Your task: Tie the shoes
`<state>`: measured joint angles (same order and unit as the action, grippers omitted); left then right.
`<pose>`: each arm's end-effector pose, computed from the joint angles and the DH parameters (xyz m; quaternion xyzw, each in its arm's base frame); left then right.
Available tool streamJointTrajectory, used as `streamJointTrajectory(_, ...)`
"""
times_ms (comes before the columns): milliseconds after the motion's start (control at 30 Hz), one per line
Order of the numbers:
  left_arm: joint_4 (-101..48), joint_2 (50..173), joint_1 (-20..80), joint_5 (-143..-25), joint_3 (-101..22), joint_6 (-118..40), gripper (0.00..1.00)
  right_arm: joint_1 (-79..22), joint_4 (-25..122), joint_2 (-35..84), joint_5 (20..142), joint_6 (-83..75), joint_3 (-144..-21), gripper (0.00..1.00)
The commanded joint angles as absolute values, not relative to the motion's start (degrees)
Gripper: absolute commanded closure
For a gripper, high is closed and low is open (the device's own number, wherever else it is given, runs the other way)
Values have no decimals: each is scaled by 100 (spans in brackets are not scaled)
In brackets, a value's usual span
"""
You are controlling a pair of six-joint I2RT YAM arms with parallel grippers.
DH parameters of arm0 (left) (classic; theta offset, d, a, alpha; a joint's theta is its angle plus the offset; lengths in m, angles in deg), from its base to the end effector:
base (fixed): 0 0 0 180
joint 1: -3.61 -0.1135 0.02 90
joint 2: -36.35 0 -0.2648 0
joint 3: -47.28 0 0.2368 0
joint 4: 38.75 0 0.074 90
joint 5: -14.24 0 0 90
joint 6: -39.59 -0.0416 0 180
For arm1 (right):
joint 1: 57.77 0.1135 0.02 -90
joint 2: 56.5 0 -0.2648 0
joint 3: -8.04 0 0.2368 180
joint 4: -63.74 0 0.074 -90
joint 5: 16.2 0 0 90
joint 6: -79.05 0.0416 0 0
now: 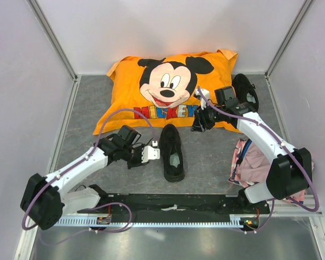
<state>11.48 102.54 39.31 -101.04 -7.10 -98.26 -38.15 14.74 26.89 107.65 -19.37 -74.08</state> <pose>0.1498 -0.1295 0.2087 0.6702 0.6709 -0.1862 0.2569 0.2707 0.1211 0.2878 -0.3140 0.8490 0.3042 0.2968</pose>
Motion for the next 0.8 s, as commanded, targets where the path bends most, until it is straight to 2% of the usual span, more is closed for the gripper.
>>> streamJointTrajectory(0, 1996, 9814, 4008, -11469, -1187, -10122, 99, -3843, 1654, 2725, 11106, -1983, -7335, 55)
streamJointTrajectory(200, 1522, 10208, 4052, -11917, -1837, -9121, 98, -3843, 1795, 3068, 11598, -1737, -7309, 60)
streamJointTrajectory(267, 926, 10253, 4043, -12023, -1917, -8543, 98, -3835, 1839, 3095, 11713, -1666, -7247, 61)
streamJointTrajectory(400, 19, 10428, 4052, -11638, -1838, -7819, 99, -3834, 1839, 3051, 11854, -1666, -7177, 60)
streamJointTrajectory(633, 308, 10438, 4008, -11725, -1760, -7862, 99, -3721, 1812, 2709, 12380, -1824, -7063, 61)
streamJointTrajectory(767, 151, 10297, 3842, -11820, -1548, -7425, 99, -3142, 2829, 1921, 11978, -1211, -6466, 62)
